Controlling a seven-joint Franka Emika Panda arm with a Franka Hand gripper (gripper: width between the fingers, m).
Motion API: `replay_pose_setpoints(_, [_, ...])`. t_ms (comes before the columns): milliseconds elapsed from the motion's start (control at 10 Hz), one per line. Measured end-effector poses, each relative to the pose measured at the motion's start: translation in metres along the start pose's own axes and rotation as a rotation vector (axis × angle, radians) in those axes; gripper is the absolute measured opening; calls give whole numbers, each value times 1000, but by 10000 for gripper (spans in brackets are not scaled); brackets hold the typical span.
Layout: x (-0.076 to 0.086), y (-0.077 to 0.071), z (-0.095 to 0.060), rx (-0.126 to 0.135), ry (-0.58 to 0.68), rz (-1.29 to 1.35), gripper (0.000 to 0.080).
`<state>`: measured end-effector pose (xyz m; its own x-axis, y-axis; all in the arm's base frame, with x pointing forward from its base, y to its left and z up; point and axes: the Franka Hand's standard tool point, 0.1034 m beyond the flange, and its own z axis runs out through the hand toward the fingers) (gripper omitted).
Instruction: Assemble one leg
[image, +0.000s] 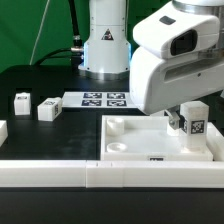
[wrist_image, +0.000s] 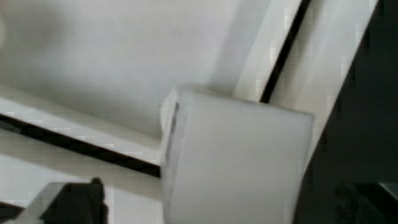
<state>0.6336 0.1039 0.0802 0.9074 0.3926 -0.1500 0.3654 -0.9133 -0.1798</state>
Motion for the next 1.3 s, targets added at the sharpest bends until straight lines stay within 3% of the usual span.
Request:
replay_pose_setpoints(200, [-11, 3, 3, 0, -6, -5, 649])
replay_pose_setpoints(500, [-14, 4, 10, -2, 7, -1, 649])
replay_pose_setpoints(600, [-14, 4, 10, -2, 7, -2, 559])
replay_pose_setpoints(700, [-14, 4, 10, -1, 7, -2, 388])
replay_pose_setpoints(800, [-14, 4, 10, -1, 6, -2, 388])
replay_pose_setpoints(900, [-14, 4, 10, -1, 6, -2, 294])
replay_pose_setpoints(1300, [-13, 3, 11, 0, 7, 63, 294])
